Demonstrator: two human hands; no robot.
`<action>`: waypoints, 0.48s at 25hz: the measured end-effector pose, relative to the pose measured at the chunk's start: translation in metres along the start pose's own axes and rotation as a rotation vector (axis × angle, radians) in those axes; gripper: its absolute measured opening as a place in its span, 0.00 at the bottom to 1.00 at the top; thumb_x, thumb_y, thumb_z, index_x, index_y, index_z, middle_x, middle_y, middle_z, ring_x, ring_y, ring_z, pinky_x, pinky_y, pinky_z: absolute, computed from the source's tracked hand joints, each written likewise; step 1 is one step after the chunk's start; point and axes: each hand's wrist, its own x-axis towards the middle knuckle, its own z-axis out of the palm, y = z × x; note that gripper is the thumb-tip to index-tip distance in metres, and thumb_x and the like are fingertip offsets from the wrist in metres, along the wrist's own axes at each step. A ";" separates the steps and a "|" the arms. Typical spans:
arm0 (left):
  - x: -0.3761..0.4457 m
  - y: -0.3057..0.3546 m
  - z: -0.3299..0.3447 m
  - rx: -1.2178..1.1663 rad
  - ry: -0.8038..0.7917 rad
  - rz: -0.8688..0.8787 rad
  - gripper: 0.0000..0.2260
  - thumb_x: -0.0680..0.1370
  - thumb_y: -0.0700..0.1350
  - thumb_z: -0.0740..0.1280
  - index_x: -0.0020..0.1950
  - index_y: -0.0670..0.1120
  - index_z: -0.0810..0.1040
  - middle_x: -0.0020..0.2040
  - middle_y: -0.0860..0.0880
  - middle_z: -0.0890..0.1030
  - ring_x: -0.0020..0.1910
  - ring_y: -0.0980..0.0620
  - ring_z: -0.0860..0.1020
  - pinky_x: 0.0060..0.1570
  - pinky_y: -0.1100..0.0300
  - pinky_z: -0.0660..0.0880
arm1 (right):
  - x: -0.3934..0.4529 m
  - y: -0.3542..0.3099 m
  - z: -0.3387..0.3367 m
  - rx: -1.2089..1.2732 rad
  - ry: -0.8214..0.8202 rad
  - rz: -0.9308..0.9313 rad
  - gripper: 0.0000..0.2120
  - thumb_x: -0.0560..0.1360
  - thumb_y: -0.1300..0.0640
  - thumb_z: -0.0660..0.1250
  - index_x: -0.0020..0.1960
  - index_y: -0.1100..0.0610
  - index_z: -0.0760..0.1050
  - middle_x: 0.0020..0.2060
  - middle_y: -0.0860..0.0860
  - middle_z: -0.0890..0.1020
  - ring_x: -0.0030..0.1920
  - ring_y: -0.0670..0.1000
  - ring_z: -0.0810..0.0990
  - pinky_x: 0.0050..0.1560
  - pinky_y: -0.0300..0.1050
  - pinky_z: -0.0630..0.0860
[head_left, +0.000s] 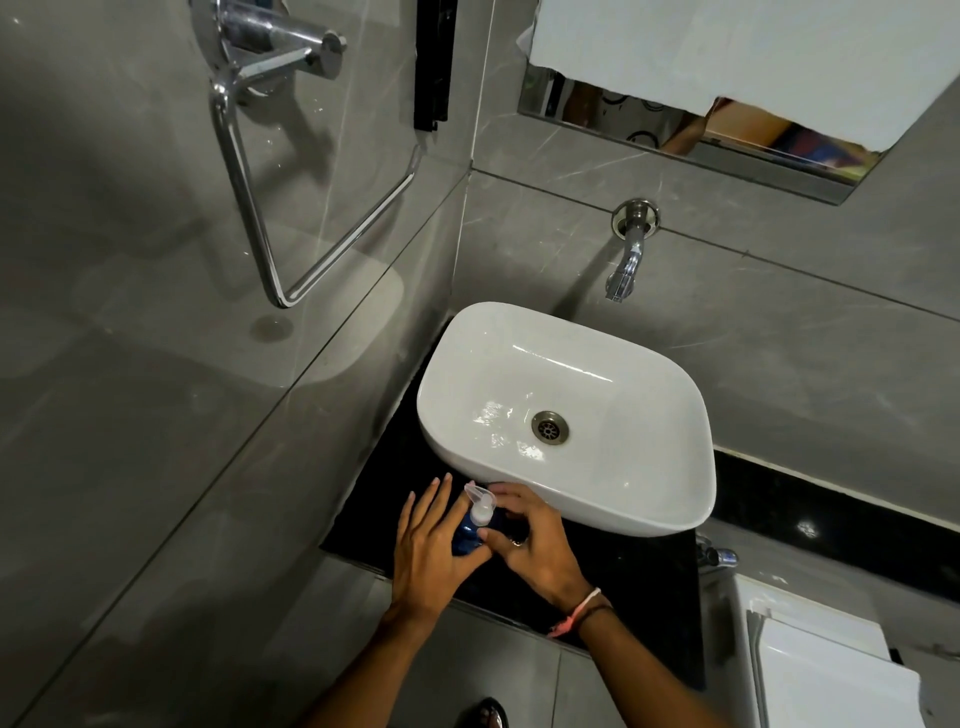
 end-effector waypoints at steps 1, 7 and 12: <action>0.000 0.000 0.000 -0.007 0.002 0.000 0.33 0.65 0.56 0.78 0.68 0.47 0.77 0.70 0.43 0.76 0.71 0.44 0.72 0.70 0.39 0.67 | 0.001 0.002 0.001 0.005 0.035 0.005 0.15 0.68 0.60 0.82 0.53 0.56 0.84 0.53 0.49 0.86 0.56 0.44 0.84 0.60 0.46 0.82; 0.000 0.003 -0.002 -0.009 0.003 -0.011 0.35 0.66 0.56 0.78 0.71 0.48 0.74 0.70 0.43 0.76 0.72 0.44 0.71 0.71 0.40 0.67 | 0.002 -0.001 0.001 0.042 0.001 0.007 0.22 0.70 0.60 0.81 0.61 0.55 0.81 0.56 0.49 0.85 0.58 0.46 0.83 0.62 0.45 0.81; -0.001 0.003 -0.003 -0.018 0.004 -0.012 0.34 0.68 0.55 0.78 0.72 0.48 0.74 0.71 0.43 0.75 0.72 0.44 0.71 0.71 0.39 0.66 | 0.000 -0.003 0.003 0.097 0.026 0.038 0.23 0.66 0.58 0.84 0.58 0.57 0.81 0.54 0.51 0.86 0.56 0.46 0.84 0.60 0.43 0.81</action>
